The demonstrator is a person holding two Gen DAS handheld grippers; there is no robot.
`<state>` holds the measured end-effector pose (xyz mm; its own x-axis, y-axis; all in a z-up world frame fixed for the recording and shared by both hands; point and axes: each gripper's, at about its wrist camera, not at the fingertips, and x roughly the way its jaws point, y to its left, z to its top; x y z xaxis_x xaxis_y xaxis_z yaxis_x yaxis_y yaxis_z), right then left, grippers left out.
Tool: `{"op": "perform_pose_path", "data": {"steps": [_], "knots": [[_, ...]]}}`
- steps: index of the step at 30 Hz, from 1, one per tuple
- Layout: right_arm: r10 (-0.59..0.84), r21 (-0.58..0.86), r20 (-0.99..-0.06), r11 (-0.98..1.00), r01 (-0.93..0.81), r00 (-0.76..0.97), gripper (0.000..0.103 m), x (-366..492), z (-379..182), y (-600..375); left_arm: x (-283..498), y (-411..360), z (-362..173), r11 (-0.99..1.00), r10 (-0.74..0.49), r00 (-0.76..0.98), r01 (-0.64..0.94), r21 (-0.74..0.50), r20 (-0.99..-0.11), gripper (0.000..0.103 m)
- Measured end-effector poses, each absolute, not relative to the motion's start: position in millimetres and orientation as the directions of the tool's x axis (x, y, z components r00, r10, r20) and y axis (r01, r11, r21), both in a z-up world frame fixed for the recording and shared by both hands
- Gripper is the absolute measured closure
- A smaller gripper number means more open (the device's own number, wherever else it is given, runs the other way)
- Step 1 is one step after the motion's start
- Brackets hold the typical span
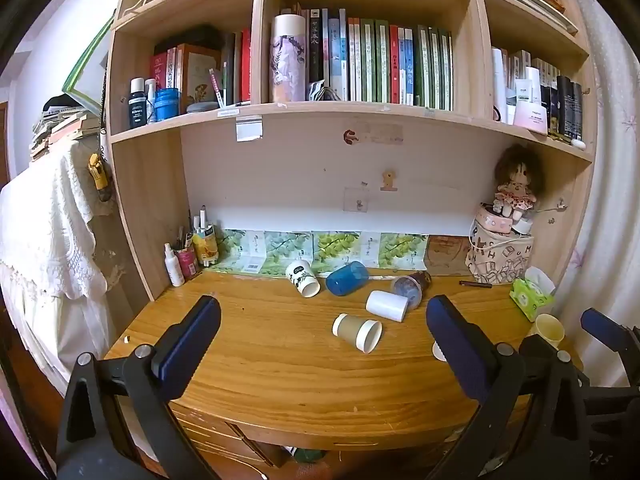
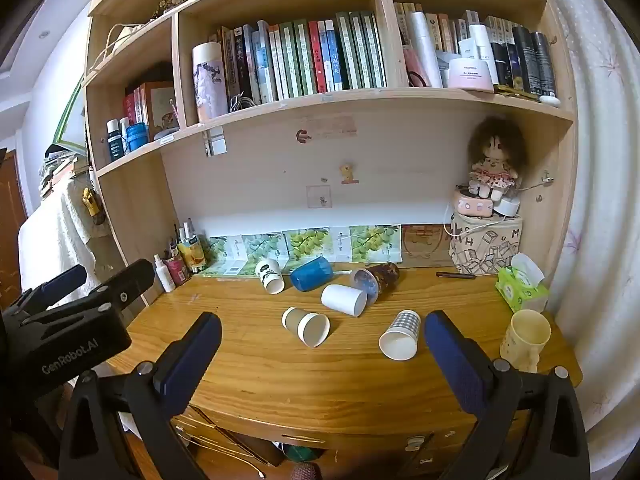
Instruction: Flip cup upright
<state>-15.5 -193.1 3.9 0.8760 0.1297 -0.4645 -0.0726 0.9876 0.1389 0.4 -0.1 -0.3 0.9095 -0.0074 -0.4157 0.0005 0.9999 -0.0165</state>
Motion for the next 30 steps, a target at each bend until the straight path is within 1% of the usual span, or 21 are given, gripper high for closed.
{"op": "perform_pose_path", "data": {"steps": [1, 9, 10, 13, 30], "knots": [[0.128, 0.14, -0.465, 0.988, -0.07, 0.876, 0.001, -15.5, 3.9, -193.5, -0.5, 0.2, -0.1, 1.0, -0.002, 0.917, -0.007, -0.02, -0.399, 0.0], [0.127, 0.146, -0.456, 0.987, -0.066, 0.881, 0.001, -19.8, 4.0, -201.5, -4.5, -5.8, 3.9, 1.0, 0.011, 0.919, -0.02, -0.018, -0.393, 0.0], [0.117, 0.13, -0.471, 0.99, -0.063, 0.874, 0.001, -15.9, 5.6, -193.3, -5.1, -4.6, 3.3, 1.0, 0.009, 0.921, -0.02, -0.023, -0.39, 0.0], [0.123, 0.131, -0.47, 0.989, -0.069, 0.874, 0.001, -18.0, 6.1, -192.0, -7.6, -3.4, 2.6, 1.0, -0.001, 0.922, -0.008, -0.02, -0.388, 0.0], [0.128, 0.131, -0.474, 0.989, -0.074, 0.871, 0.001, -30.5, 0.7, -190.0, -14.7, 0.7, -2.7, 1.0, -0.007, 0.907, -0.003, -0.023, -0.422, 0.0]]}}
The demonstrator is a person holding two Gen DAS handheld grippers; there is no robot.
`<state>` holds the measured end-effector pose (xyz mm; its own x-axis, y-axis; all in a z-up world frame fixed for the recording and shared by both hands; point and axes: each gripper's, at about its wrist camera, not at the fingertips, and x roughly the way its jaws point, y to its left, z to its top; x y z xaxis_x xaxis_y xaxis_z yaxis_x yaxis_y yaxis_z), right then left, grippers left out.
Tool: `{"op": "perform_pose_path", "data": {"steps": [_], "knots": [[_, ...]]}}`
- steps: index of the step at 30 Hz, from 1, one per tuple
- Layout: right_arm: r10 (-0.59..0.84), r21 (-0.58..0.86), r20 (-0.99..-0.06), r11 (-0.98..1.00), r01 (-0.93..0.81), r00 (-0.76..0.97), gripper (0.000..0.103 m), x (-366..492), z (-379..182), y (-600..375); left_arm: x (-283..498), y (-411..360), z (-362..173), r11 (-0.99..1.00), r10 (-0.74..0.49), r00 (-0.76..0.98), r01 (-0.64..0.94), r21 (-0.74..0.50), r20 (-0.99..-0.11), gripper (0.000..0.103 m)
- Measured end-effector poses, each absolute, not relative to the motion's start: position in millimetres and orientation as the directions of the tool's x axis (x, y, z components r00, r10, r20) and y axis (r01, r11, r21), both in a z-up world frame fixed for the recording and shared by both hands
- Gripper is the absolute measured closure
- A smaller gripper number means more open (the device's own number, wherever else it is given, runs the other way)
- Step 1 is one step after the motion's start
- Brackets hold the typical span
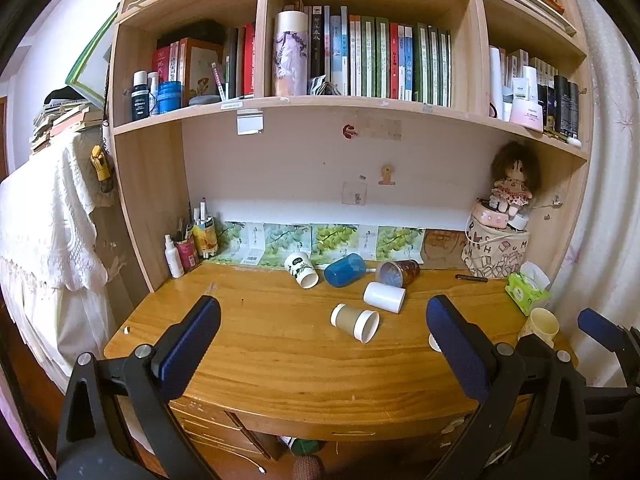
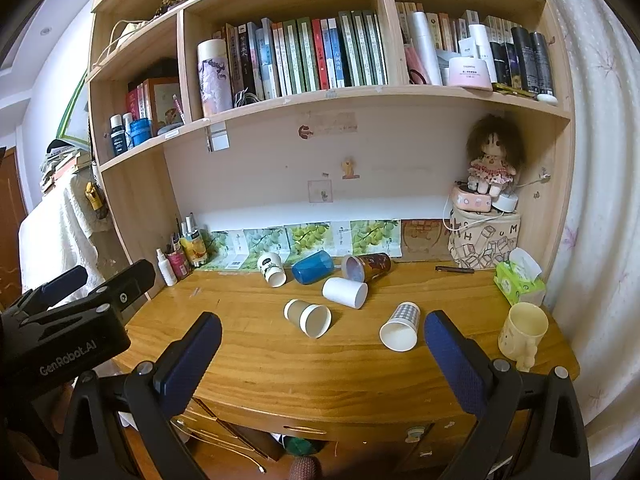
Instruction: Flip cup upright
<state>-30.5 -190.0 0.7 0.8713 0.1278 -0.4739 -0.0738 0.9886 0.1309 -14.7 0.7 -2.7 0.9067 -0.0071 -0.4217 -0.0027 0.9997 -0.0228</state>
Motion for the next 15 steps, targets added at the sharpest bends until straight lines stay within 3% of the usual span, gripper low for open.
{"op": "perform_pose_path", "data": {"steps": [15], "knots": [[0.141, 0.136, -0.481, 0.987, -0.085, 0.866, 0.001, -35.7, -3.1, -186.1, -22.0, 5.2, -10.0, 0.999, 0.008, 0.897, -0.029, -0.04, -0.443, 0.0]]}}
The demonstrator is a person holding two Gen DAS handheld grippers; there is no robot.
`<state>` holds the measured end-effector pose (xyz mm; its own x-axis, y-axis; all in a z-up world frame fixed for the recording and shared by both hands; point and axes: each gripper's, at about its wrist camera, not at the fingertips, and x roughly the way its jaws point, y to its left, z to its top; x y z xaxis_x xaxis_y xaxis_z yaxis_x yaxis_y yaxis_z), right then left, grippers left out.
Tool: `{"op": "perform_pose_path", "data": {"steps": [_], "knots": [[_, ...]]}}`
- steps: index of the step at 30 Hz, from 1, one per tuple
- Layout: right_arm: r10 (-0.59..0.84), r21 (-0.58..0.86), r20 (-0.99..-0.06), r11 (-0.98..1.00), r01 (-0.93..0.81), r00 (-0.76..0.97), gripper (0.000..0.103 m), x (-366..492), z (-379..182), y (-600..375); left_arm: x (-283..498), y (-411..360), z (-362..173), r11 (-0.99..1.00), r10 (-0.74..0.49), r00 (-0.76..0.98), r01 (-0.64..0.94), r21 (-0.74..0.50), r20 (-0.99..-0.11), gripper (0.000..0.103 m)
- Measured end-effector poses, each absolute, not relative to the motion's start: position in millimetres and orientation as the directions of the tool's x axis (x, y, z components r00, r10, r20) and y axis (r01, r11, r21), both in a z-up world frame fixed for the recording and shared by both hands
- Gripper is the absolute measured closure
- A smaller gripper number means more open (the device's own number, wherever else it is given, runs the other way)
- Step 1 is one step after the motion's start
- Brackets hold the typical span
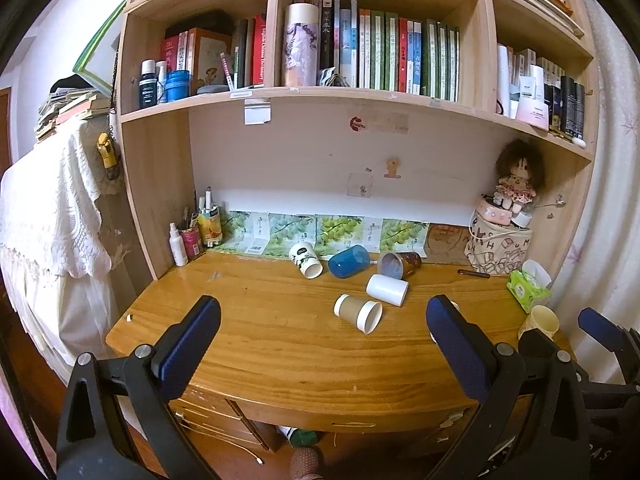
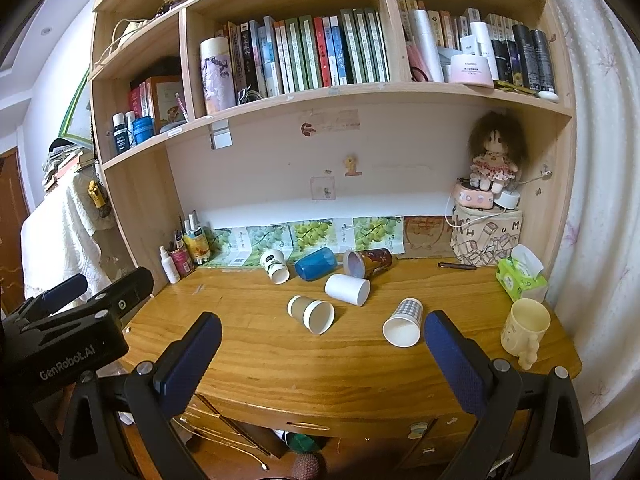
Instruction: Flip cup upright
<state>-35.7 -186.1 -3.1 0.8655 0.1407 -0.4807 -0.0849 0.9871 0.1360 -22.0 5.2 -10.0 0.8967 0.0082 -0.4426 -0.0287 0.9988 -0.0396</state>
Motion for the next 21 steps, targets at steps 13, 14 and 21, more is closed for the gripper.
{"op": "perform_pose_path", "data": {"steps": [13, 14, 21], "knots": [[0.166, 0.166, -0.523, 0.982, -0.091, 0.836, 0.001, -24.3, -7.8, -185.6, -13.4, 9.4, -11.8, 0.999, 0.02, 0.874, -0.042, -0.034, -0.486, 0.0], [0.168, 0.169, -0.529, 0.981, -0.091, 0.832, 0.001, -22.5, -9.1, -185.5, -11.5, 9.4, -12.9, 0.999, 0.019, 0.87, -0.041, -0.034, -0.492, 0.0], [0.156, 0.174, -0.57, 0.983, -0.067, 0.807, 0.001, -5.6, -17.0, -188.1, 9.9, 9.1, -22.5, 0.998, -0.024, 0.838, -0.007, -0.054, -0.545, 0.0]]}}
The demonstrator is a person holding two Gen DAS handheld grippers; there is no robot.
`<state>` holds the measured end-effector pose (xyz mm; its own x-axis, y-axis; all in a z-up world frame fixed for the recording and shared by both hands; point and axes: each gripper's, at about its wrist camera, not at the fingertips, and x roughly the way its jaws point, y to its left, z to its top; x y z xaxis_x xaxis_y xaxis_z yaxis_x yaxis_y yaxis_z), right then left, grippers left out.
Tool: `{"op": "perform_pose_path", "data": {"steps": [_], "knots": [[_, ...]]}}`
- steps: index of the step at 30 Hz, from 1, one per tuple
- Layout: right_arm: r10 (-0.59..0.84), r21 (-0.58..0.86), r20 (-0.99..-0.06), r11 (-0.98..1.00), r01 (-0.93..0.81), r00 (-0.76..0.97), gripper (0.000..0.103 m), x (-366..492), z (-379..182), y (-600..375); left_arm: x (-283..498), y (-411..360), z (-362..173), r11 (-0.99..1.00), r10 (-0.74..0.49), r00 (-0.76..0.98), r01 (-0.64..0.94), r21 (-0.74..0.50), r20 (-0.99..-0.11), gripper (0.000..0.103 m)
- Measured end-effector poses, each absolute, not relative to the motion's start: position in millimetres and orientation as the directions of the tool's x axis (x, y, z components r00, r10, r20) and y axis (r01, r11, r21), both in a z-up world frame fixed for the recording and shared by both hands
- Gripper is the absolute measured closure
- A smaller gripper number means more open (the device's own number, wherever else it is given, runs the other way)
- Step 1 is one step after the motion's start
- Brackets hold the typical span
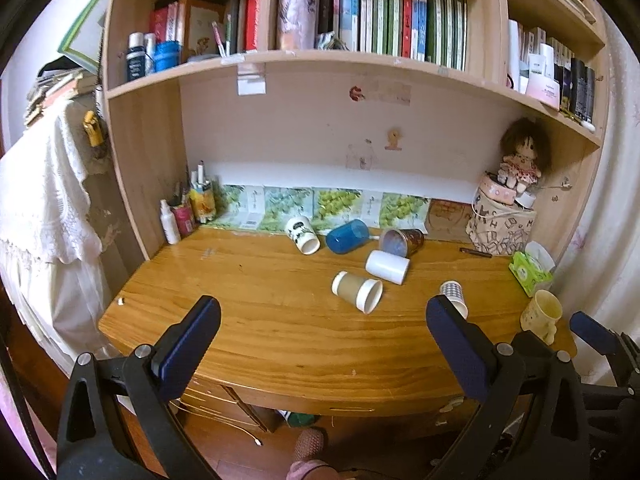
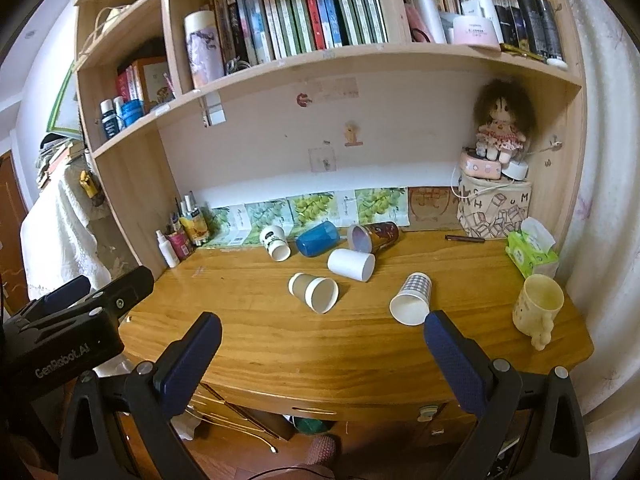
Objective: Flip cup upright
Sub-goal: 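Move the left gripper down toward the olive-sleeved paper cup lying on its side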
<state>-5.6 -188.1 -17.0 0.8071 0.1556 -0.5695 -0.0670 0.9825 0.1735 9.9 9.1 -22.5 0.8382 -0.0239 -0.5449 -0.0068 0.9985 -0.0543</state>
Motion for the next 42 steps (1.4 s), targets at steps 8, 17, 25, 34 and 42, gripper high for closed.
{"op": "perform_pose_path", "data": {"steps": [8, 17, 25, 34, 42], "knots": [[0.135, 0.172, -0.603, 0.984, -0.037, 0.786, 0.001, 26.3, -24.7, -192.1, 48.6, 5.0, -30.3, 0.997, -0.063, 0.801, 0.03, -0.065, -0.595, 0.0], [0.105, 0.173, -0.639, 0.985, 0.01, 0.762, 0.001, 83.7, -29.5, -193.0, 111.8, 6.8, -33.8, 0.997, -0.078, 0.764, 0.069, -0.039, -0.64, 0.0], [0.088, 0.175, -0.664, 0.984, 0.039, 0.743, 0.001, 145.0, -31.1, -187.7, 181.3, 14.4, -35.8, 0.993, -0.088, 0.713, 0.119, -0.004, -0.695, 0.0], [0.092, 0.212, -0.746, 0.972, 0.104, 0.659, 0.001, 200.2, -51.3, -191.4, 243.2, 10.0, -55.9, 0.969, -0.175, 0.577, 0.245, -0.035, -0.798, 0.001], [0.187, 0.356, -0.804, 0.912, 0.205, 0.565, 0.001, 233.8, -81.8, -207.4, 281.0, -1.7, -79.4, 0.908, -0.177, 0.467, 0.418, 0.04, -0.866, 0.001]]}}
